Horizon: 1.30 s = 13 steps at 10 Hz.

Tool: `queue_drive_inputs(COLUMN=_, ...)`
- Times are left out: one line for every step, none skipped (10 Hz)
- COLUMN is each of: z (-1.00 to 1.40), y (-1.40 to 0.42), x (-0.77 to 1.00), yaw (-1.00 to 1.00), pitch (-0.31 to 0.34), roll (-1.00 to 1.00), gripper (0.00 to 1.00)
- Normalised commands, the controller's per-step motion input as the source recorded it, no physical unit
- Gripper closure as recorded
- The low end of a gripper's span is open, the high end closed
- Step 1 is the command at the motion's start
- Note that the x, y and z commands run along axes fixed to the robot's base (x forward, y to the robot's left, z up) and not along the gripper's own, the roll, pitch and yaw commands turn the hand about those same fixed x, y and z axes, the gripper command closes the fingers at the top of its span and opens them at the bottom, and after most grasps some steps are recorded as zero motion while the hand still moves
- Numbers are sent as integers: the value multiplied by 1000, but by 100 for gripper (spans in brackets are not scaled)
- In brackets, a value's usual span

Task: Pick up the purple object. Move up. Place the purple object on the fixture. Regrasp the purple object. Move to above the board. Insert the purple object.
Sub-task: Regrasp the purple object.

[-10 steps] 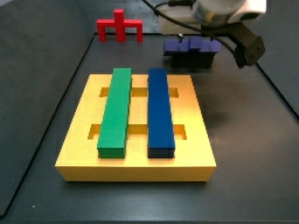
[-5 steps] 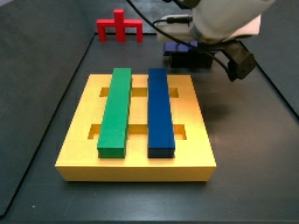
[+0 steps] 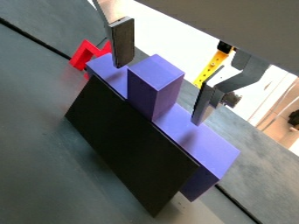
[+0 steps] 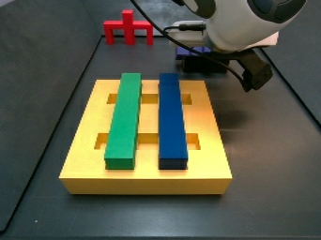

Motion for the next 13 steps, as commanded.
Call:
queue_drive_inputs(z=0, y=9, x=197, yaw=-3, pitch=103, roll=0, gripper=0)
queue_drive_inputs(z=-29, y=6, x=171, yaw=0, pitch=80, roll=0, gripper=0)
queue_drive_inputs(z=-69, y=0, x=137, yaw=0, pitch=9, roll=0, gripper=0)
queue_drive_inputs(z=0, y=14, x=103, yaw=-9, pitch=94, roll=-26, gripper=0)
queue_drive_inputs(z=-89, y=43, x=40, yaw=-66, pitch=74, roll=-134, gripper=0)
queue_drive_inputs(z=-129, y=37, x=40, yaw=-66, pitch=77, roll=-157, gripper=0)
queue_drive_inputs(z=-194, y=23, x=3, yaw=-74, pitch=54, roll=-129, gripper=0)
queue_drive_inputs(z=-103, y=29, x=3, yaw=-80, pitch=63, roll=-151, gripper=0)
queue_drive_inputs(z=0, y=26, x=29, yaw=-31, pitch=117, roll=-23, gripper=0)
queue_drive_inputs(z=-29, y=0, x=0, yaw=0, pitch=0, roll=0, gripper=0)
queue_drive_inputs(z=-60, y=0, x=0, yaw=0, pitch=0, roll=0, gripper=0)
queue_drive_inputs(z=-97, y=0, x=0, yaw=0, pitch=0, roll=0, gripper=0)
queue_drive_inputs(z=-77, y=0, x=0, yaw=0, pitch=0, roll=0, gripper=0)
